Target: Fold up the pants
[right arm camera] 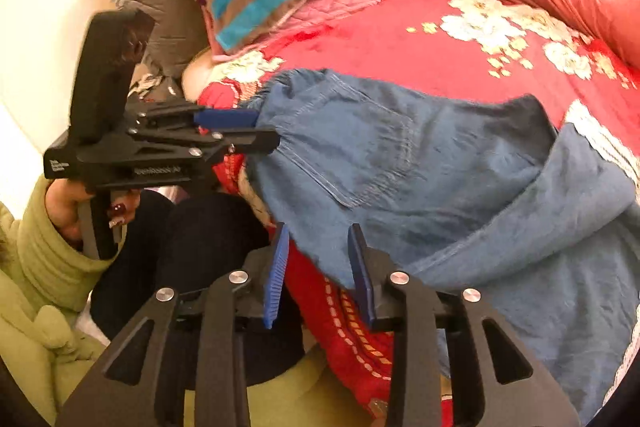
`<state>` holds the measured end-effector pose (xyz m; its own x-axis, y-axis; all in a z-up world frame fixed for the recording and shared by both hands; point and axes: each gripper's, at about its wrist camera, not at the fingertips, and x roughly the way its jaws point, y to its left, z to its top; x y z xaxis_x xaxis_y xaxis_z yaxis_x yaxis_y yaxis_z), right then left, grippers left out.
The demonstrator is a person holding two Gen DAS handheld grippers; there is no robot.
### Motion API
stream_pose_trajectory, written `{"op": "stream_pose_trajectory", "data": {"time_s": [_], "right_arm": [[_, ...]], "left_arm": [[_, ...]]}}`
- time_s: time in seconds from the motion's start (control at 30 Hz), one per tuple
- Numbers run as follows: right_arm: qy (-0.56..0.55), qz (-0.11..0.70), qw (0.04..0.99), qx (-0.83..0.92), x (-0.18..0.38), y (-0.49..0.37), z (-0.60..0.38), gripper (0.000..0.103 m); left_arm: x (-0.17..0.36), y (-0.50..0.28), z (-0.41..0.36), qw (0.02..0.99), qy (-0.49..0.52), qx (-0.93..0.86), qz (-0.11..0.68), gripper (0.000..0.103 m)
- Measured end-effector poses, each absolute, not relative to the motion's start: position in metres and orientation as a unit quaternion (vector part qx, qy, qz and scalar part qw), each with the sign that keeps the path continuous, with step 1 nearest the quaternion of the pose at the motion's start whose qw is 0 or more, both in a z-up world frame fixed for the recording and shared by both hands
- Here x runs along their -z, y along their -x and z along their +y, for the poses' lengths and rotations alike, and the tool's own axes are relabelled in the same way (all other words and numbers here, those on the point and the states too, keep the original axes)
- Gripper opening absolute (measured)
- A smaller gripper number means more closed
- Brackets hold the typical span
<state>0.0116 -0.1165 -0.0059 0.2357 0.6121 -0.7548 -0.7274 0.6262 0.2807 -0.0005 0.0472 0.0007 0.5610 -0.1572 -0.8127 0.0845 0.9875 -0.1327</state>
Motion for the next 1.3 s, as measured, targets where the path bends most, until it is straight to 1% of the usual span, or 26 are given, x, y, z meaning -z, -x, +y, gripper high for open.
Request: {"op": "stream_pose_trajectory", "data": {"time_s": [0.03, 0.1, 0.17, 0.2, 0.27, 0.4, 0.43, 0.47, 0.5, 0.53, 0.7, 0.8, 0.83, 0.87, 1.0, 1.2, 1.3], "right_arm": [[0.065, 0.454, 0.783, -0.421, 0.01, -0.014, -0.117, 0.03], [0.066, 0.478, 0.779, -0.401, 0.023, -0.02, -0.117, 0.04], [0.072, 0.517, 0.767, -0.372, 0.044, -0.027, -0.117, 0.04], [0.068, 0.524, 0.765, -0.368, 0.048, -0.029, -0.117, 0.041], [0.059, 0.522, 0.765, -0.371, 0.045, -0.029, -0.116, 0.045], [0.039, 0.501, 0.775, -0.384, 0.027, -0.029, -0.127, 0.048], [0.034, 0.493, 0.781, -0.382, 0.022, -0.029, -0.132, 0.048], [0.028, 0.484, 0.79, -0.375, 0.015, -0.033, -0.139, 0.053], [0.025, 0.477, 0.799, -0.366, 0.01, -0.037, -0.145, 0.055], [0.022, 0.471, 0.807, -0.355, 0.005, -0.041, -0.151, 0.055], [0.003, 0.452, 0.845, -0.286, -0.008, -0.079, -0.19, 0.055], [-0.001, 0.446, 0.86, -0.248, -0.011, -0.106, -0.203, 0.055], [-0.006, 0.444, 0.862, -0.244, -0.01, -0.113, -0.206, 0.057], [-0.012, 0.44, 0.865, -0.241, -0.011, -0.126, -0.207, 0.061], [0.006, 0.437, 0.877, -0.201, -0.01, -0.165, -0.205, 0.061], [0.008, 0.485, 0.862, -0.15, 0.017, -0.231, -0.195, 0.061], [0.038, 0.493, 0.86, -0.128, 0.031, -0.25, -0.182, 0.061]], "left_arm": [[0.007, -0.001, 0.049, 0.878, 0.044, 0.065, 0.472, 0.038], [0.012, 0.0, 0.054, 0.876, 0.055, 0.065, 0.474, 0.038], [0.013, 0.0, 0.054, 0.877, 0.058, 0.068, 0.472, 0.038], [0.014, 0.0, 0.053, 0.878, 0.057, 0.069, 0.471, 0.038], [0.014, 0.001, 0.052, 0.879, 0.056, 0.067, 0.469, 0.038], [-0.001, 0.01, 0.058, 0.889, 0.08, 0.068, 0.445, 0.041], [-0.008, 0.013, 0.059, 0.895, 0.079, 0.064, 0.435, 0.044], [-0.013, 0.015, 0.058, 0.899, 0.073, 0.058, 0.428, 0.048], [-0.02, 0.018, 0.057, 0.905, 0.061, 0.047, 0.419, 0.054], [-0.025, 0.02, 0.056, 0.908, 0.052, 0.04, 0.413, 0.056], [-0.045, 0.021, 0.046, 0.915, 0.049, 0.052, 0.398, 0.057], [-0.047, 0.014, 0.03, 0.911, 0.044, 0.073, 0.403, 0.057], [-0.046, 0.011, 0.023, 0.908, 0.045, 0.081, 0.408, 0.057], [-0.044, 0.008, 0.016, 0.905, 0.048, 0.093, 0.413, 0.057], [-0.034, -0.009, -0.03, 0.887, 0.039, 0.158, 0.432, 0.057], [-0.014, -0.041, -0.078, 0.86, 0.034, 0.212, 0.463, 0.057], [-0.002, -0.055, -0.092, 0.847, 0.041, 0.226, 0.479, 0.056]]}}
